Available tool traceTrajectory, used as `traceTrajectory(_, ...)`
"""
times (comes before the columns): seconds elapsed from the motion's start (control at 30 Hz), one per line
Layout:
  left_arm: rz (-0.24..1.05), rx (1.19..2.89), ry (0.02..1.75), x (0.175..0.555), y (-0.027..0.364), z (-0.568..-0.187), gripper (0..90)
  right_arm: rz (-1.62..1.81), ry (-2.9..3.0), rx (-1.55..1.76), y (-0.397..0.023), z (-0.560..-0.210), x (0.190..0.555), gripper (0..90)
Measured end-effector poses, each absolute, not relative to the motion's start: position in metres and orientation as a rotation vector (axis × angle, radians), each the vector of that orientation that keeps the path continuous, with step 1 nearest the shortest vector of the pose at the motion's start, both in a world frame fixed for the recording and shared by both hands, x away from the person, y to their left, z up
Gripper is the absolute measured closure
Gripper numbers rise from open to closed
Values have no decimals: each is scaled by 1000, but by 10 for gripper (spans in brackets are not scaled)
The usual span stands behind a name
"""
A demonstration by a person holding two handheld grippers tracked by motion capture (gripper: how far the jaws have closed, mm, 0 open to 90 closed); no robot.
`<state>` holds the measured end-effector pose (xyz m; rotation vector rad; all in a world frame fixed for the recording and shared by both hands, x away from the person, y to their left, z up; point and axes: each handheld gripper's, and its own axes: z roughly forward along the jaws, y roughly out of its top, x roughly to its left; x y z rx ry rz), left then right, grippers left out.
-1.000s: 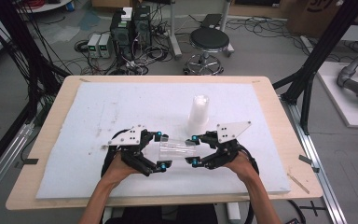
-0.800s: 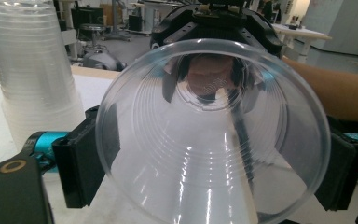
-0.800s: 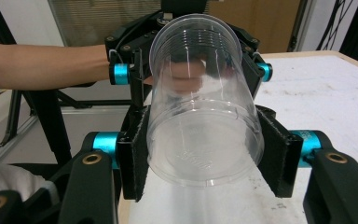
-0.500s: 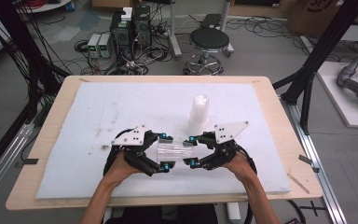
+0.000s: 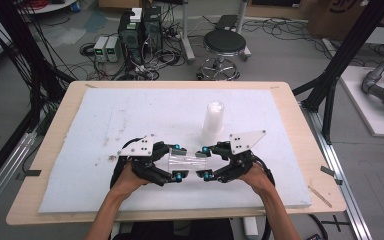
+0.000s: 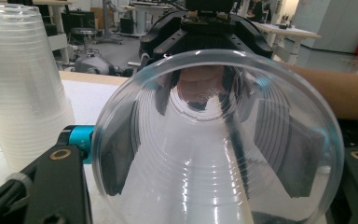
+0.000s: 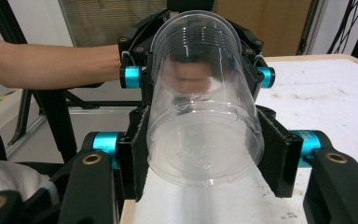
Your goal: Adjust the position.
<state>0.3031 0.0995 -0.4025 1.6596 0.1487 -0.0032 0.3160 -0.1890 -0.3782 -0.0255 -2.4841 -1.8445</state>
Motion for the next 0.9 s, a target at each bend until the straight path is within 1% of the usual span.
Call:
traceTrajectory(0.13, -3, 1661, 151, 303, 99, -403, 313, -1845, -2487, -29, -189, -379, 316, 405)
traceTrajectory(0.17, -5, 1662, 150, 303, 99, -403, 313, -1834, -2500, -61, -188, -379, 316, 287)
traceTrajectory(0.2, -3, 1661, 148, 303, 100, -403, 313, -1822, -2503, -90, -187, -380, 316, 220)
traceTrajectory(0.23, -1, 1661, 150, 303, 100, -403, 313, -1809, -2511, -127, -186, -380, 316, 178)
traceTrajectory(0.47, 10, 1669, 163, 303, 104, -402, 312, -1808, -2512, -142, -187, -380, 314, 177)
traceTrajectory(0.67, 28, 1709, 165, 304, 107, -400, 312, -1813, -2534, -190, -189, -381, 313, 177)
traceTrajectory(0.9, 69, 1885, 195, 317, 116, -386, 311, -1833, -2588, -328, -198, -389, 310, 177)
